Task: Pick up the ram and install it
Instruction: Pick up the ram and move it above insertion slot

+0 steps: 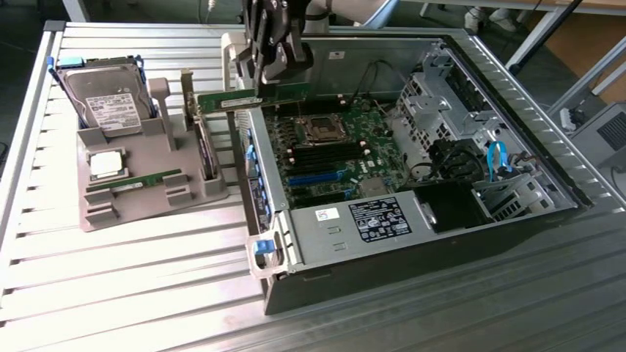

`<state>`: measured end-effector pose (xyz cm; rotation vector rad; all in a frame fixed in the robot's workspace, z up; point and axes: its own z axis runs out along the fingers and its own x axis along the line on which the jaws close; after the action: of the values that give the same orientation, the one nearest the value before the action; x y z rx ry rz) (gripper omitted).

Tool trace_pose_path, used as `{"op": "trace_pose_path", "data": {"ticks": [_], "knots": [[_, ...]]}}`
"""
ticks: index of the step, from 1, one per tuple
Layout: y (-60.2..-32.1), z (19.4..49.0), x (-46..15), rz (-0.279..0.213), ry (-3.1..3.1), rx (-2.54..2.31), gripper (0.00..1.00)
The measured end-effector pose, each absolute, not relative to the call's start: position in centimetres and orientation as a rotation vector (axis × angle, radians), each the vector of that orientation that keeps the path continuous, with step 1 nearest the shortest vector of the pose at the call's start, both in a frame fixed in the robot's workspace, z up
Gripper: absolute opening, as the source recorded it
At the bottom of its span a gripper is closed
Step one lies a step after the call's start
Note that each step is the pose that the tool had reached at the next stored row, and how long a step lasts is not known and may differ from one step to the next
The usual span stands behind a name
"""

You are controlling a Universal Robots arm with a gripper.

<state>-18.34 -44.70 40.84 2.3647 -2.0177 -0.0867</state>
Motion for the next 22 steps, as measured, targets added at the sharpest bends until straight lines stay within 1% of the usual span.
{"op": "trace_pose_path", "data": {"ticks": [22], "knots": [[-44.7,40.8,-16.8,-0.090,-2.017,2.363,0.11]]}}
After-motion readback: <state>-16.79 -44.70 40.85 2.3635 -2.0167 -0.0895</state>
